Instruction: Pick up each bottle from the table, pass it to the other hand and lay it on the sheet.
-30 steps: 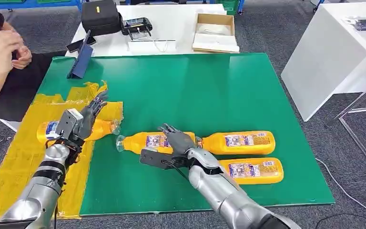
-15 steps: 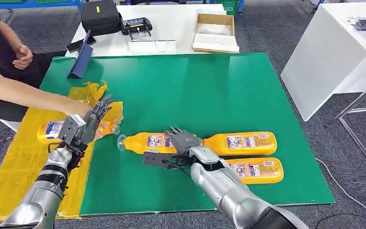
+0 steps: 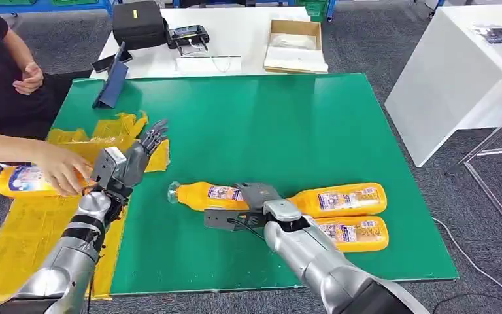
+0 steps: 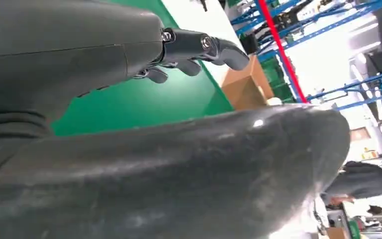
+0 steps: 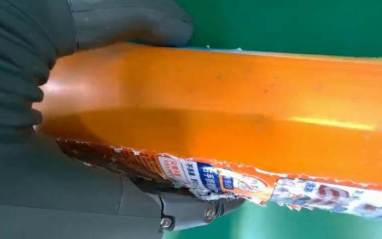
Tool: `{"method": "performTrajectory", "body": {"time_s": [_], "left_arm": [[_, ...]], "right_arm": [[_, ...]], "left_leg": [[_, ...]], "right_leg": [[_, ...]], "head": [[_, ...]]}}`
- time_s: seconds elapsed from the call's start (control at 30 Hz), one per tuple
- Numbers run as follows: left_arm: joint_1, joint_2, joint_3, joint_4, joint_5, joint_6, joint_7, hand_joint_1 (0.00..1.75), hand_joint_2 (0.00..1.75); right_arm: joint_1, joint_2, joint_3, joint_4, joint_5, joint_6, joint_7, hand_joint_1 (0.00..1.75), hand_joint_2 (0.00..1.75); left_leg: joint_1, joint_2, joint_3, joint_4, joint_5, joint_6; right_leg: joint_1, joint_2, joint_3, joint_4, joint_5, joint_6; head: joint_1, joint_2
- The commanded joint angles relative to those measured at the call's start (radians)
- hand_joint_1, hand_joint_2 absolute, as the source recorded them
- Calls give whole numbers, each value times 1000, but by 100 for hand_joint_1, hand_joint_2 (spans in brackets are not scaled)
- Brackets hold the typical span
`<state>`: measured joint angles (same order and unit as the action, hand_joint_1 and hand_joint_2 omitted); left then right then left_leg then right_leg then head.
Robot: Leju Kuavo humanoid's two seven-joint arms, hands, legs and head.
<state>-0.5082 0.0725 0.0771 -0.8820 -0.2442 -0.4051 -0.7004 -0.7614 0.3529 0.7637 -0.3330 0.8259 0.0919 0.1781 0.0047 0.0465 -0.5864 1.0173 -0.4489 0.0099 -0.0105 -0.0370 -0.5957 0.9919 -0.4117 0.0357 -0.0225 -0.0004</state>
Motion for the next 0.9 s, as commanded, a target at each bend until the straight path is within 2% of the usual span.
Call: {"method": "performTrajectory", "body": {"time_s": [0.03, 0.2, 0.3, 0.37, 0.4, 0.47, 0.53, 0.57, 0.6, 0.77, 0.9], "left_arm": [[-74, -46, 0, 126, 37, -32, 7, 0, 0], [-74, -46, 0, 126, 37, -32, 7, 0, 0], [-83, -61, 80, 150, 179, -137, 56, 0, 0], [-108, -73, 185, 197, 385, -229, 174, 0, 0], [-116, -74, 216, 226, 476, -253, 248, 0, 0], [-103, -60, 214, 229, 532, -236, 259, 0, 0], [-85, -54, 196, 227, 539, -219, 246, 0, 0], [-61, -52, 188, 220, 560, -230, 248, 0, 0], [-35, -46, 174, 211, 574, -249, 251, 0, 175], [17, -48, 151, 220, 632, -281, 259, 0, 175], [47, -64, 127, 237, 651, -309, 266, 0, 175]], "right_arm": [[20, -58, -61, 83, -17, -5, 1, 175, 175], [20, -58, -61, 83, -17, -5, 1, 175, 175], [26, -68, -122, 69, -58, -61, -38, 175, 175], [89, -94, -403, -1, -343, -163, -380, 175, 175], [112, -106, -501, -32, -434, -208, -482, 175, 175], [127, -136, -600, -60, -521, -217, -583, 175, 175], [153, -140, -692, -123, -602, -240, -692, 175, 175], [178, -136, -722, -185, -623, -257, -760, 175, 175], [205, -128, -739, -251, -640, -254, -817, 175, 175], [274, -99, -696, -434, -621, -262, -816, 175, 175], [284, -80, -637, -466, -628, -189, -784, 175, 175]], "left_leg": [[1, -7, 2, -1, 1, 0], [1, -8, 3, -1, 1, 0], [1, -7, 3, -1, 1, 0], [2, -13, 4, -4, 3, 0], [1, -8, 3, -2, 2, 0], [2, -12, 4, -4, 3, 0], [0, -6, 3, -1, 1, 0], [-1, -8, 3, -2, 2, 0], [-1, -6, 1, -1, 1, 0], [0, -6, 2, -2, -1, 0], [-1, -4, -3, -1, 0, 0]], "right_leg": [[1, -3, 4, -2, 0, -1], [0, -3, 5, -2, 0, -1], [1, -3, 5, -2, 0, -1], [1, -2, 7, -5, 1, -2], [1, -3, 6, -3, 0, -1], [1, -4, 8, -5, 1, -1], [0, -1, 5, -2, 0, 0], [-1, -1, 5, -2, 0, 0], [-1, -1, 3, -1, 1, 1], [-1, 2, 4, -1, 0, 1], [-1, 1, -2, 0, 1, 1]], "head": [[0, 0], [0, 0], [0, 0], [0, 0], [0, 0], [0, 0], [2, 0], [0, 0], [1, 0], [0, 0], [0, 0]]}}
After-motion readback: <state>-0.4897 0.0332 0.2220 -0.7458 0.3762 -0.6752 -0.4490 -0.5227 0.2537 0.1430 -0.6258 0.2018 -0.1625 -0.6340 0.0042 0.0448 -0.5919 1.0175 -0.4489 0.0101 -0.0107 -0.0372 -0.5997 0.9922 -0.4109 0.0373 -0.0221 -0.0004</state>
